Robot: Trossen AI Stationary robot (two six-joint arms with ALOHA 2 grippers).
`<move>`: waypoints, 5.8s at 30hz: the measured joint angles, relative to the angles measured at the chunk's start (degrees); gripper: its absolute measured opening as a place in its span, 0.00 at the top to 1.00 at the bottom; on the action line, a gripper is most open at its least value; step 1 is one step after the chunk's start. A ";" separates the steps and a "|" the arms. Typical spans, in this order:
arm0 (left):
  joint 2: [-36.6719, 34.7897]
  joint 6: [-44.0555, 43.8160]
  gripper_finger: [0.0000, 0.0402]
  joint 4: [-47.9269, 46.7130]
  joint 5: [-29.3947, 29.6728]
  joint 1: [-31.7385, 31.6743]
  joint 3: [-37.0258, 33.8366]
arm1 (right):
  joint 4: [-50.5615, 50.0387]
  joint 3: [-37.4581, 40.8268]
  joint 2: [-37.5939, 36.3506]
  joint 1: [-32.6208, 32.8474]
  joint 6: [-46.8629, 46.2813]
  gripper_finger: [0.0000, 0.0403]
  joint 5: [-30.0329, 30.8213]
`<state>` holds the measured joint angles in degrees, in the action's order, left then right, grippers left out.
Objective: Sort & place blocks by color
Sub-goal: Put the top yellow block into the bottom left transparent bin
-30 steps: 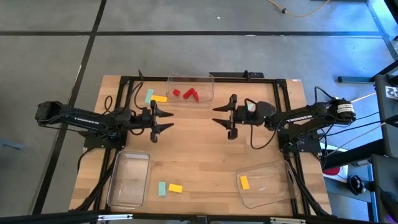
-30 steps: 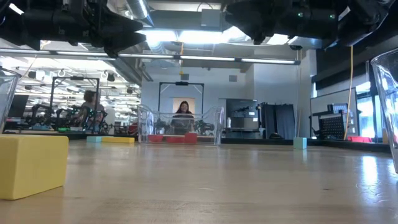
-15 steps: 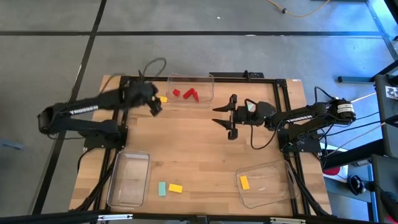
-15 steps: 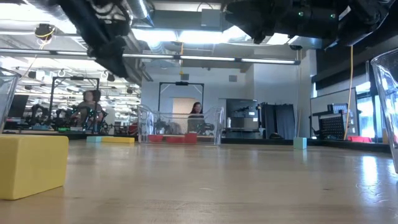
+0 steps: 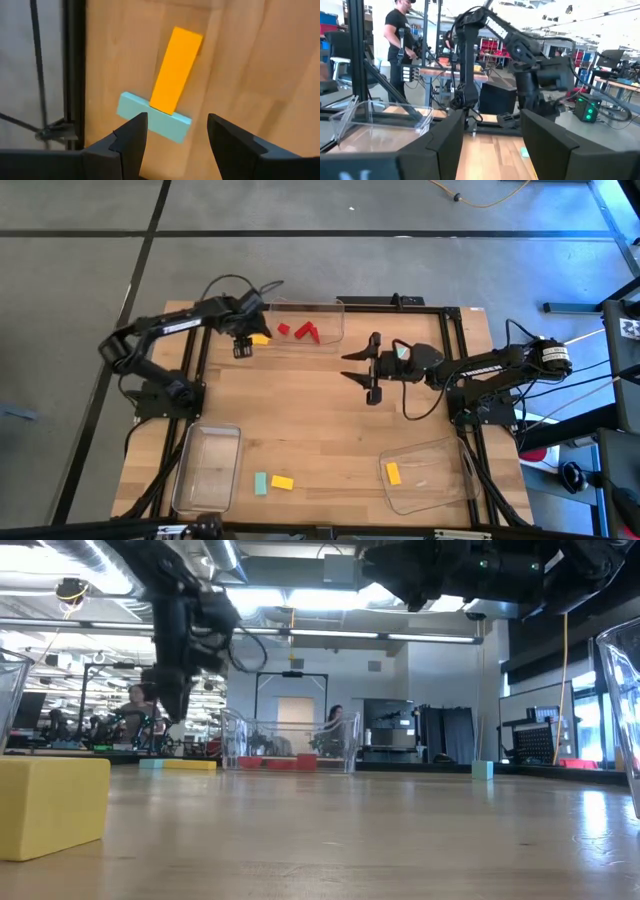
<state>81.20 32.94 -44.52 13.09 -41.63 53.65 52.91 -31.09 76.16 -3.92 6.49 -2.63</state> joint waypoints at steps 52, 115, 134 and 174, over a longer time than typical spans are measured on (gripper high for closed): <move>10.61 -2.38 1.00 22.40 10.82 0.83 -9.90 | -1.77 0.00 0.00 0.00 -0.22 0.51 0.04; -2.44 -35.81 1.00 11.65 -2.76 -0.48 -14.00 | -1.53 -0.02 -0.02 0.02 -0.38 0.51 0.02; -1.47 -38.62 1.00 13.18 -0.30 -0.63 -14.69 | -1.22 -0.02 -0.02 0.02 -0.39 0.51 0.02; 1.07 -58.37 1.00 3.33 -5.40 32.32 -12.61 | -1.29 -0.02 -0.02 0.02 -0.25 0.51 0.04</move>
<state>82.27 -25.42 -41.19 7.70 -9.31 41.04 51.62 -31.11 76.14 -3.90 6.24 -2.59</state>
